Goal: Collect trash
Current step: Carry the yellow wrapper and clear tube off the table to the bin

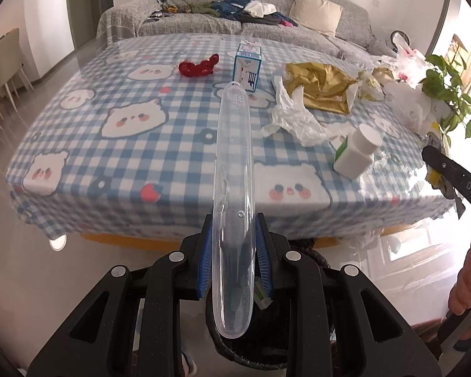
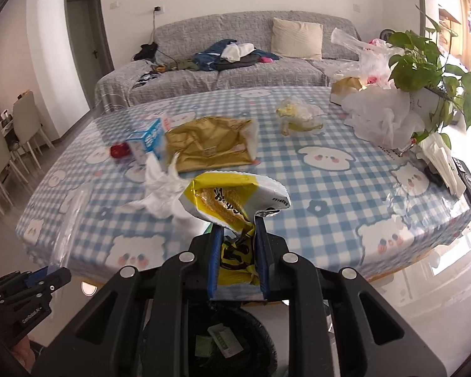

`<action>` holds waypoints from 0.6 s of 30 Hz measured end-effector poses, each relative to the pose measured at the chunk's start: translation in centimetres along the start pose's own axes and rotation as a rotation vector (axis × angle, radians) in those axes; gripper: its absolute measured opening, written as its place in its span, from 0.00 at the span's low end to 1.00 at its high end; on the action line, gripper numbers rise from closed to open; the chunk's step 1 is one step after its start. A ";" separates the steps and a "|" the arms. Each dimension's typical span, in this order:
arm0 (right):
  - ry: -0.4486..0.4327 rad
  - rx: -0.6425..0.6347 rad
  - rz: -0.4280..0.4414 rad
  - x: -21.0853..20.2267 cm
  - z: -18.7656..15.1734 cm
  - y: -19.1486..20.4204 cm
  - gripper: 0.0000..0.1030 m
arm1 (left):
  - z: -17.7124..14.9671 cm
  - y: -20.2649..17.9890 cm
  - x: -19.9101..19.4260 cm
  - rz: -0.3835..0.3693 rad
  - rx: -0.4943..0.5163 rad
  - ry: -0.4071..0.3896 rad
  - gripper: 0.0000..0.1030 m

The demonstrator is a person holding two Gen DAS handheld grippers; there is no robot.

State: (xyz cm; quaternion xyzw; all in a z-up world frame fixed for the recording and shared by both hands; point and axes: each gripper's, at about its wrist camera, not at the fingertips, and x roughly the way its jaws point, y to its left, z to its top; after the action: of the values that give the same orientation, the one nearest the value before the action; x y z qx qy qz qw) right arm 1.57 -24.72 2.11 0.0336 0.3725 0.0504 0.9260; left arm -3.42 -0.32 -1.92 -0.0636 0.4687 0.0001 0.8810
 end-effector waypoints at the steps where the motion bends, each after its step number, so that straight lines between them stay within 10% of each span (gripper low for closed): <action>1: -0.002 -0.004 0.002 -0.3 -0.4 0.3 0.18 | -0.3 0.1 -0.1 0.001 0.001 0.000 0.24; 18: 0.063 -0.068 0.021 -0.5 -7.2 3.8 0.18 | -8.4 3.3 -0.5 0.004 -0.077 0.069 0.24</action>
State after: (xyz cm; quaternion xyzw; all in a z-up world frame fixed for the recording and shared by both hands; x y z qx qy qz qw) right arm -4.04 -20.87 -2.40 0.0041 0.3994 0.0737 0.9138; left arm -10.88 2.04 -6.53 -0.0966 0.4987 0.0177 0.8612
